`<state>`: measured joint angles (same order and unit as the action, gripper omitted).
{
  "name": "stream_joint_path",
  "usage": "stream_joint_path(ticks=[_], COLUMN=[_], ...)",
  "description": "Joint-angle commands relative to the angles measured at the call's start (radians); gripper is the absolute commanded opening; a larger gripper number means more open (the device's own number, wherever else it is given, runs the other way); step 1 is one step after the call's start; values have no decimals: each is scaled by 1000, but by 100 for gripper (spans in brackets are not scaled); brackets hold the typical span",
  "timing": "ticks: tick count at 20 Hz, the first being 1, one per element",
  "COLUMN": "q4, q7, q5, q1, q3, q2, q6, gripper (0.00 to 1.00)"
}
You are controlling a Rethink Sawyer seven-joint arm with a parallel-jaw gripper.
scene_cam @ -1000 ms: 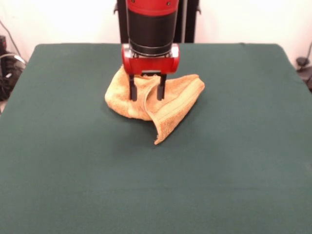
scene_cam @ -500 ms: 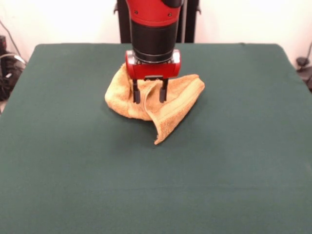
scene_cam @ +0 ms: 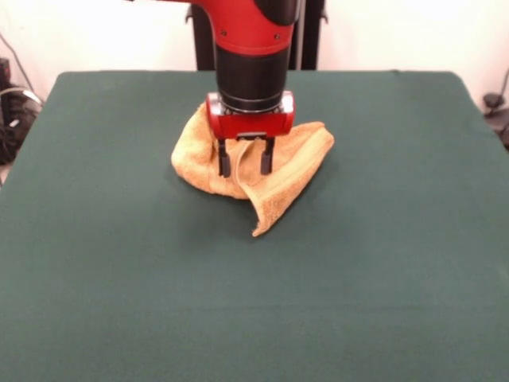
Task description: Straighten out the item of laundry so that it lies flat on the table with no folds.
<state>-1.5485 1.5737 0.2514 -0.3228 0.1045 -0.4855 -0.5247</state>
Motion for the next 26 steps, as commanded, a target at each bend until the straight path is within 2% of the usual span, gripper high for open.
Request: stream_joint_path(ticks=[1,15,26], q4=[-54,-52,-82], q7=[137,124,116], q5=[9,5,-2], q1=[23,23,22], q3=[31,27,38], q2=[52,50,11], q6=[77,68,47], gripper=[100,100,100])
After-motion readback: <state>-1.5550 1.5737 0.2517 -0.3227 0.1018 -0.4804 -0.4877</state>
